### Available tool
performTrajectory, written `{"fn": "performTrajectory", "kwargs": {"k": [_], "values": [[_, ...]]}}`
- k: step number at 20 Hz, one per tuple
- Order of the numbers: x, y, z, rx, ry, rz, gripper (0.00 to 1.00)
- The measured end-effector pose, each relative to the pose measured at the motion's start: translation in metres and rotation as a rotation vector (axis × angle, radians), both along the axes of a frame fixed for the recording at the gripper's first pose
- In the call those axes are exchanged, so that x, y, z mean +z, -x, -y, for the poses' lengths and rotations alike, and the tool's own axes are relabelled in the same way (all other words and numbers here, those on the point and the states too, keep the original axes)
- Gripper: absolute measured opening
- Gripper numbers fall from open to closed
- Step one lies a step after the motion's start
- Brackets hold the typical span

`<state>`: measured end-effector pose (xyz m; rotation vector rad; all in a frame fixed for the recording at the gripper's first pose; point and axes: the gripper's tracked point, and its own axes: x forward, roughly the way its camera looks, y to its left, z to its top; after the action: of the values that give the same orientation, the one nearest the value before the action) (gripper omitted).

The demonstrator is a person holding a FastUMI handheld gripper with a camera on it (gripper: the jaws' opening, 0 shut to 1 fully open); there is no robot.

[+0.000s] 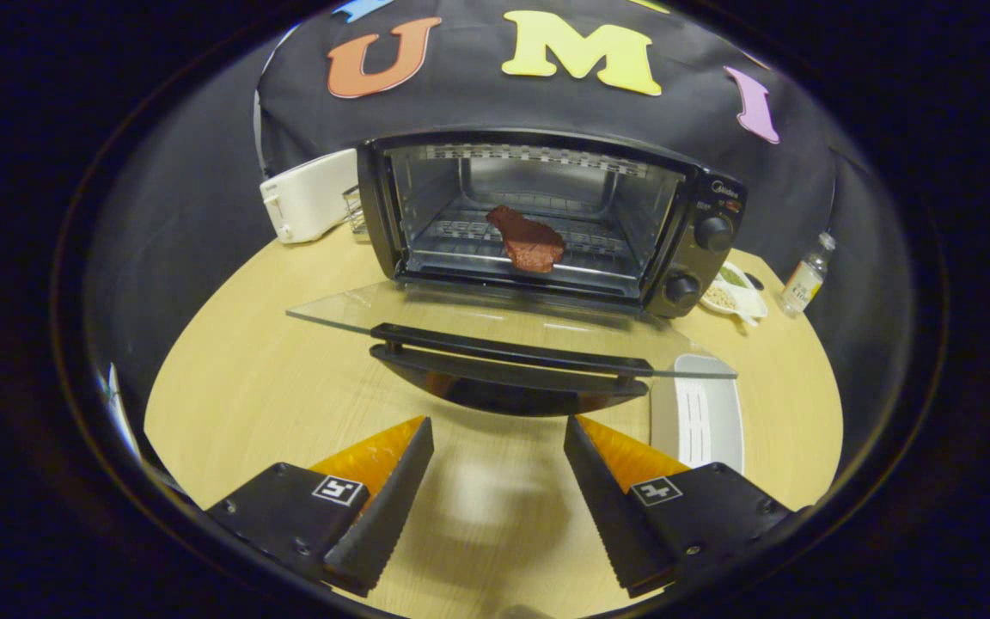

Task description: Open the toaster oven, put the food inside, and close the toaster oven door.

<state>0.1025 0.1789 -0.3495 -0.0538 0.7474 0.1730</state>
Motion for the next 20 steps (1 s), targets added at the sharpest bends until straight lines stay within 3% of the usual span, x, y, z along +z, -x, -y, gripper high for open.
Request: {"fn": "performTrajectory", "kwargs": {"k": [13, 20], "values": [[0.073, -0.041, 0.005, 0.012, 0.022, 0.144, 0.98], [0.07, -0.04, 0.015, -0.012, -0.001, 0.138, 0.98]]}}
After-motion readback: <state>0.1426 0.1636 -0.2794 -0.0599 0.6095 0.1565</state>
